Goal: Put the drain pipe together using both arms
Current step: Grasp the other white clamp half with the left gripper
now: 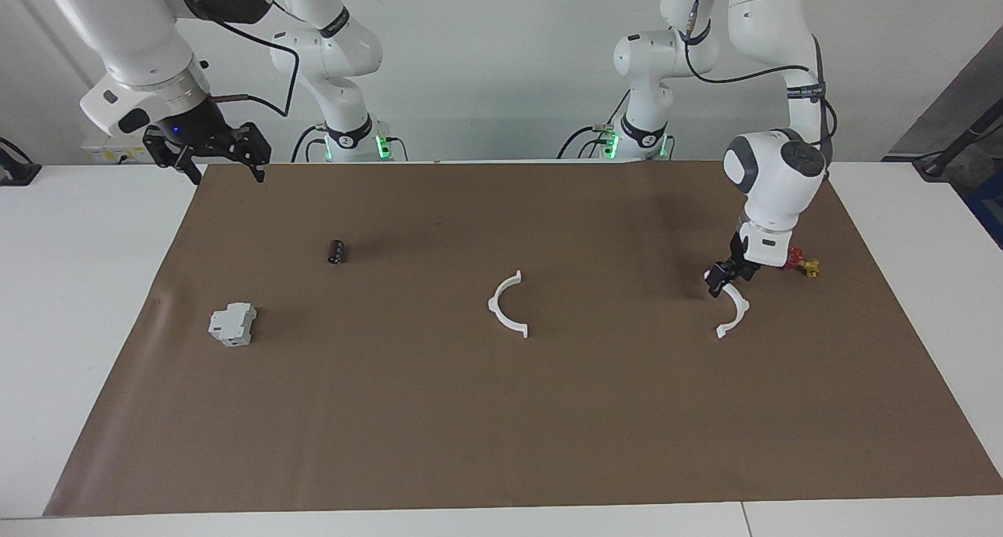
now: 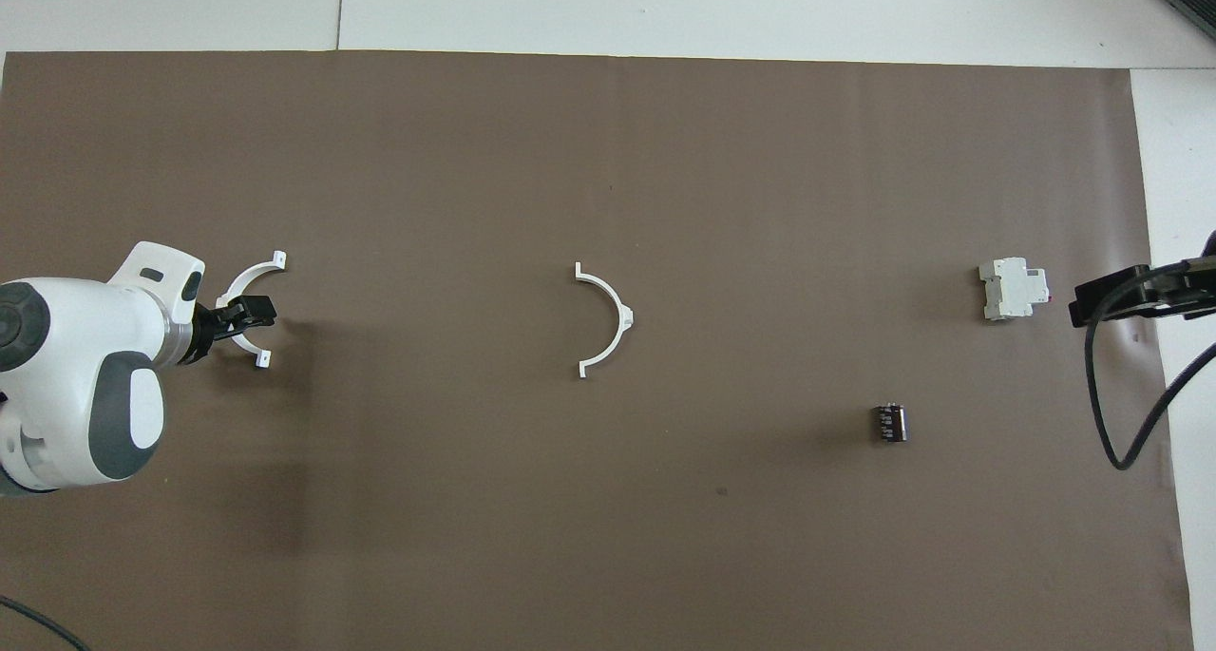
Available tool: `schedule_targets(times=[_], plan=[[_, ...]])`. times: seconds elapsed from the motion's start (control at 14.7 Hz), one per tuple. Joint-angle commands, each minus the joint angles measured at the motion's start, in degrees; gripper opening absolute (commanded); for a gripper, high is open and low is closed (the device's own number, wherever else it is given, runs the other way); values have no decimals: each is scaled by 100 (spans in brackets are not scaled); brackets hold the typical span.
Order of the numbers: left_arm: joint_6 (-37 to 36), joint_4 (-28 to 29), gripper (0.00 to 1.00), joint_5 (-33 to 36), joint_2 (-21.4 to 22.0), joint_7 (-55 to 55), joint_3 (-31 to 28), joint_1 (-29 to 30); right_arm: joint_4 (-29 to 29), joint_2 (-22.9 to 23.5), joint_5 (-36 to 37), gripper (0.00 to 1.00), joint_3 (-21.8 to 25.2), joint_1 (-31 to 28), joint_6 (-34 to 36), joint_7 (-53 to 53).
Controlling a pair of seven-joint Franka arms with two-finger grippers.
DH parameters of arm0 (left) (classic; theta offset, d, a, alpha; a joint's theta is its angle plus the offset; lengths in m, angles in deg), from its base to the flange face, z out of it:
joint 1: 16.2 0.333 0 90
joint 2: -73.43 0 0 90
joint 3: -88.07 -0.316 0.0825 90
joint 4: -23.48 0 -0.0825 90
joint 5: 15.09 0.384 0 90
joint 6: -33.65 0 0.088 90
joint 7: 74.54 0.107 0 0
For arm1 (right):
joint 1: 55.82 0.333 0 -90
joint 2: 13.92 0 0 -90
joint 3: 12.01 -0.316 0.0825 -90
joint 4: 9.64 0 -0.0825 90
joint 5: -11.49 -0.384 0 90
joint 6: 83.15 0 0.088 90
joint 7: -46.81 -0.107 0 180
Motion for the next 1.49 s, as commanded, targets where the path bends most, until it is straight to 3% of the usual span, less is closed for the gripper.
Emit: schedule_targets(times=[0.0, 0.2, 0.34, 0.54, 0.61, 1.15, 1.43], plan=[[160, 36, 100, 10, -101, -70, -41, -46, -56, -95, -109, 100, -25, -41, 3, 92], [204, 36, 100, 10, -154, -70, -41, -46, -47, -95, -153, 100, -17, -24, -15, 83], [196, 27, 70, 10, -154, -61, -41, -46, -47, -87, -153, 100, -17, -33, -15, 83], [108, -17, 9, 10, -154, -9, -50, -46, -56, -78, -118, 100, -17, -15, -304, 135], [73, -25, 0, 10, -154, -9, -41, -54, -56, -69, -92, 100, -17, -15, -366, 136], [-717, -543, 0, 10, -66, -96, 3, -255, -65, -69, -144, 100, -17, -24, -454, 100], [-1018, -939, 0, 71, -110, -1640, -15, -1133, -65, -69, -144, 100, -17, -50, -401, 109]])
